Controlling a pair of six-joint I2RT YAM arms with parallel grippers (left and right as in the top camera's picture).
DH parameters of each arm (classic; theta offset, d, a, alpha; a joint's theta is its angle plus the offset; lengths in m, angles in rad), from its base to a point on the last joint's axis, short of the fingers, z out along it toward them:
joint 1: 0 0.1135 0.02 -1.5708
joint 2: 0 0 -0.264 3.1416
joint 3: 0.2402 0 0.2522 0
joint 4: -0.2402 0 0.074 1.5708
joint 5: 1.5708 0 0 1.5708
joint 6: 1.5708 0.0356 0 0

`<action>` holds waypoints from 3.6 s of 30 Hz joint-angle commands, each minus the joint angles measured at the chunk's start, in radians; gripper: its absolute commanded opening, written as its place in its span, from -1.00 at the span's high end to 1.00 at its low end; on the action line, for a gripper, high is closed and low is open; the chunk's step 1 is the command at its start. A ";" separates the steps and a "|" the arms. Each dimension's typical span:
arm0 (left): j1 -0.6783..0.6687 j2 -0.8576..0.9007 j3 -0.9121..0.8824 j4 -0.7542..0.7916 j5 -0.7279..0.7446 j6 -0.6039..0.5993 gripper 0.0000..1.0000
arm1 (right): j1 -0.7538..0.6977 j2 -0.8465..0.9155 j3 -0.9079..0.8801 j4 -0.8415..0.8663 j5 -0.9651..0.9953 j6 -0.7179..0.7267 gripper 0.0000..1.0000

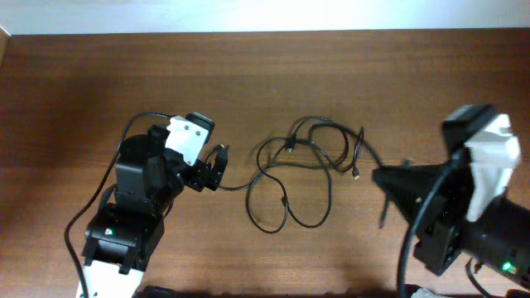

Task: Untangle cables

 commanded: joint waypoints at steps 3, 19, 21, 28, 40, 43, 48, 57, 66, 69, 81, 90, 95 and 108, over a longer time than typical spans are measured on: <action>0.003 0.000 0.005 0.003 0.012 -0.006 -0.98 | 0.005 0.013 -0.226 -0.006 0.416 0.059 0.92; 0.003 0.000 0.005 0.003 0.019 -0.006 -0.98 | -0.790 0.018 -0.262 0.140 0.393 -0.027 0.93; 0.003 0.002 0.005 0.005 0.019 -0.006 -0.98 | -0.886 0.019 -0.248 0.141 0.177 -0.113 0.92; 0.003 0.002 0.005 0.005 0.019 -0.006 -0.98 | -0.825 -0.013 -0.262 -0.006 -0.827 -0.445 0.92; 0.003 0.002 0.005 0.005 0.019 -0.006 -0.98 | -0.636 0.030 -0.261 0.373 0.242 -0.366 0.92; 0.003 0.002 0.005 0.004 0.019 -0.006 -0.99 | -0.721 0.077 -0.261 0.503 0.502 -0.362 0.92; 0.003 0.002 0.005 0.002 0.019 -0.005 -0.98 | -1.138 0.206 -0.263 0.397 0.162 -0.256 0.92; 0.003 0.002 0.005 -0.043 0.019 0.007 -0.99 | -1.796 0.585 -0.263 0.333 -0.365 -0.096 0.92; 0.003 0.002 0.005 -0.062 0.018 0.010 -0.98 | -1.847 1.076 -0.263 0.027 -0.356 -0.157 0.38; 0.003 0.002 0.005 -0.062 0.018 0.010 -0.98 | -1.847 1.073 -0.262 -0.002 -0.443 -0.203 -0.44; 0.003 0.002 0.005 -0.074 0.019 0.018 -0.98 | -1.847 0.772 -0.025 -0.006 -0.594 -0.222 -0.51; 0.003 0.002 0.005 -0.074 0.018 0.018 -0.98 | -1.361 0.716 -0.395 0.067 -0.665 -0.840 -0.20; 0.003 0.002 0.005 -0.077 0.019 0.018 -0.98 | -1.336 0.716 -0.716 0.236 -0.699 -0.993 -0.06; 0.003 0.002 0.005 -0.092 0.019 0.017 -0.98 | -1.335 0.717 -1.092 0.731 -0.583 -1.048 0.10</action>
